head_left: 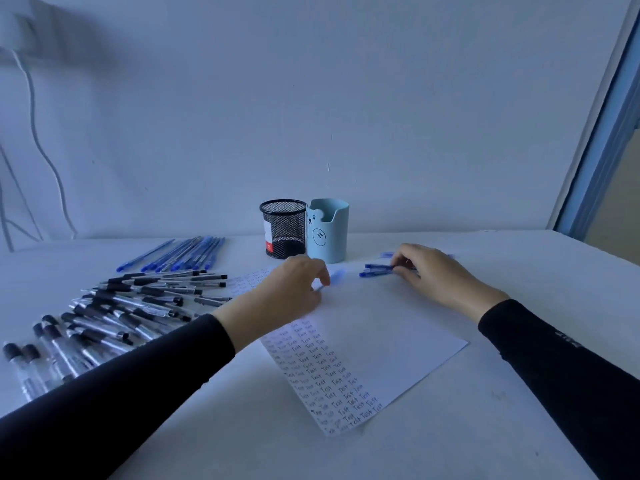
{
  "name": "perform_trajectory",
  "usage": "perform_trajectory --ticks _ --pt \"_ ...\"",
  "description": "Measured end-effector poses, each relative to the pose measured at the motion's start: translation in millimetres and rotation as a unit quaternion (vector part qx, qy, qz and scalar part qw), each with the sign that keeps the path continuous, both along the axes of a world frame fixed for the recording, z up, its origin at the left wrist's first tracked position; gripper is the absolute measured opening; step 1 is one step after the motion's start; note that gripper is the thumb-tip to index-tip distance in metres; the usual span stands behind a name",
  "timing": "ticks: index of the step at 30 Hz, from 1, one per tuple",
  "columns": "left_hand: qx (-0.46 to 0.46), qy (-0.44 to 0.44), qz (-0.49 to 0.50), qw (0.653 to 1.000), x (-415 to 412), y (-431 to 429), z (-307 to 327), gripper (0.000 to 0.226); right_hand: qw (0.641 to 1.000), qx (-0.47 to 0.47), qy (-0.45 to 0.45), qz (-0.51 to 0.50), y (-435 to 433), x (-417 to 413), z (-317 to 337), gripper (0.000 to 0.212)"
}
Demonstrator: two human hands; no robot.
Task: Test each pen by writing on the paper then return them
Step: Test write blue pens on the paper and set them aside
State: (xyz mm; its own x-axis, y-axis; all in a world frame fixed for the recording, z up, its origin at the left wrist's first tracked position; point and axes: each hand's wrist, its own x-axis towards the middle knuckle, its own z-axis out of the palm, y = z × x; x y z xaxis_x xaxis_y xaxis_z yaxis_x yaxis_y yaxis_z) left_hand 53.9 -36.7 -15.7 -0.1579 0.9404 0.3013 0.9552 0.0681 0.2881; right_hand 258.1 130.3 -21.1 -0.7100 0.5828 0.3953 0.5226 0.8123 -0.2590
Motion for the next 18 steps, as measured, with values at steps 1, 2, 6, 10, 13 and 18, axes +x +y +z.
perform_trajectory --ticks 1,2,6,10,13,18 --pt "0.007 -0.017 0.010 1.000 -4 -3 3 0.020 1.000 -0.007 0.009 0.012 -4 -3 1 0.003" --pt "0.017 -0.031 0.019 0.999 -6 -7 9 0.019 1.000 -0.013 0.011 0.024 -8 -6 1 0.003" --pt "0.078 -0.074 0.071 0.992 -33 -21 47 0.013 0.998 -0.039 0.020 0.048 -17 -11 -1 0.006" --pt "0.149 -0.112 0.147 0.971 -77 -38 84 0.011 0.996 -0.065 0.039 0.038 -22 -12 0 0.007" --pt "0.170 -0.115 0.236 0.950 -113 -42 89 0.007 0.996 -0.080 0.035 0.023 -30 -15 4 0.010" --pt "0.133 -0.084 0.318 0.935 -166 -29 51 0.013 0.996 -0.082 0.027 0.022 -51 -22 6 0.026"
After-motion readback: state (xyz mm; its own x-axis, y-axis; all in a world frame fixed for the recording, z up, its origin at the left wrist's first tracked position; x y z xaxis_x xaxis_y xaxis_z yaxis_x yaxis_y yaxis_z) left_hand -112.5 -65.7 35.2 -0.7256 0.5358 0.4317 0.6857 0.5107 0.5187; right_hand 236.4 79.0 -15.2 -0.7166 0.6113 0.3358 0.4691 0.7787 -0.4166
